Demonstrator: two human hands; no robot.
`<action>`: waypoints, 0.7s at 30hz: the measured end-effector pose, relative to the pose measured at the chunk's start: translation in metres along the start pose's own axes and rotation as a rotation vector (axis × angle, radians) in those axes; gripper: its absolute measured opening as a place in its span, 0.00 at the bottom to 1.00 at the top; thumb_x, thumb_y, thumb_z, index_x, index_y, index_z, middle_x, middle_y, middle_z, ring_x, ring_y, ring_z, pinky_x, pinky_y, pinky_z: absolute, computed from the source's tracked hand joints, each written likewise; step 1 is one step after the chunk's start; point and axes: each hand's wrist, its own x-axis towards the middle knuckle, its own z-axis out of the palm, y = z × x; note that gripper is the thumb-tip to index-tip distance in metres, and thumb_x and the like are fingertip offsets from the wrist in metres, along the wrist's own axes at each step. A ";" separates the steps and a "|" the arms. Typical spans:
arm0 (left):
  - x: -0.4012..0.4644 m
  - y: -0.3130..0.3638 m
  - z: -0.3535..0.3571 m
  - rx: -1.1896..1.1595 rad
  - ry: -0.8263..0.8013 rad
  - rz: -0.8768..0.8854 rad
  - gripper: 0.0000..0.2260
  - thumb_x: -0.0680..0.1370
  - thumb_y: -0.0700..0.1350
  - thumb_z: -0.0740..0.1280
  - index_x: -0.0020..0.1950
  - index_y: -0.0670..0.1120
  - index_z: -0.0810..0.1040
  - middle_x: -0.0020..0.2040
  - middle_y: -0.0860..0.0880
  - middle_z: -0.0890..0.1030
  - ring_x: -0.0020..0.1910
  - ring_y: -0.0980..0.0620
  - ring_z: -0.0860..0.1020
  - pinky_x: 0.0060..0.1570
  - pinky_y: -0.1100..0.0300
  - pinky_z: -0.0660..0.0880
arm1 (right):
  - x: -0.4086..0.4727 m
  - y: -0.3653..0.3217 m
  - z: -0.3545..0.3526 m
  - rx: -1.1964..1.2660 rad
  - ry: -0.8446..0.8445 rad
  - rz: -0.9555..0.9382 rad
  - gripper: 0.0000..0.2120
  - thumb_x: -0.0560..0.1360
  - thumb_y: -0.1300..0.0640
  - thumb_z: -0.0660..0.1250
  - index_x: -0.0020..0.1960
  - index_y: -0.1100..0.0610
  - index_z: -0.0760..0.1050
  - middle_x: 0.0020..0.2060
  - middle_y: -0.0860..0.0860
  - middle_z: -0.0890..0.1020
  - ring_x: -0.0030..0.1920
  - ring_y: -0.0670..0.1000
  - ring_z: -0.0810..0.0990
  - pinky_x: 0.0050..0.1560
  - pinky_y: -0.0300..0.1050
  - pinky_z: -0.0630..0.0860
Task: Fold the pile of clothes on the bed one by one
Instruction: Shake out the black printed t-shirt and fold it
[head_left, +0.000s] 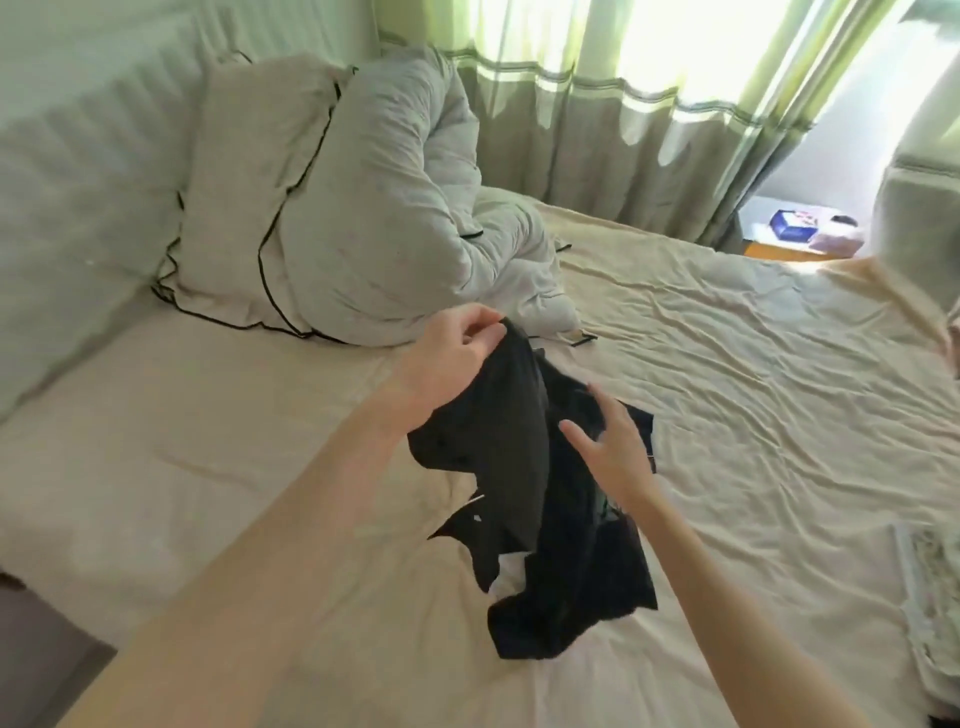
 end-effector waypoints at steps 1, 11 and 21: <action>-0.003 -0.008 -0.009 -0.069 0.064 -0.075 0.09 0.80 0.43 0.62 0.59 0.45 0.76 0.48 0.53 0.79 0.53 0.53 0.76 0.59 0.63 0.70 | -0.004 0.006 0.001 -0.030 -0.061 0.040 0.32 0.76 0.51 0.68 0.76 0.54 0.59 0.73 0.52 0.66 0.73 0.51 0.63 0.71 0.48 0.61; 0.043 -0.032 -0.040 -0.045 0.427 -0.188 0.13 0.81 0.43 0.59 0.64 0.41 0.72 0.58 0.45 0.77 0.57 0.49 0.76 0.59 0.58 0.73 | -0.060 0.121 0.049 -0.197 -0.351 0.517 0.33 0.77 0.51 0.65 0.76 0.58 0.55 0.72 0.55 0.65 0.71 0.56 0.66 0.67 0.49 0.66; -0.005 -0.196 0.073 0.400 -0.154 -0.391 0.26 0.79 0.44 0.62 0.76 0.48 0.58 0.73 0.48 0.65 0.71 0.47 0.65 0.65 0.56 0.64 | -0.034 0.211 0.088 -0.276 -0.293 0.669 0.34 0.76 0.44 0.64 0.75 0.60 0.58 0.69 0.57 0.69 0.67 0.58 0.70 0.64 0.53 0.70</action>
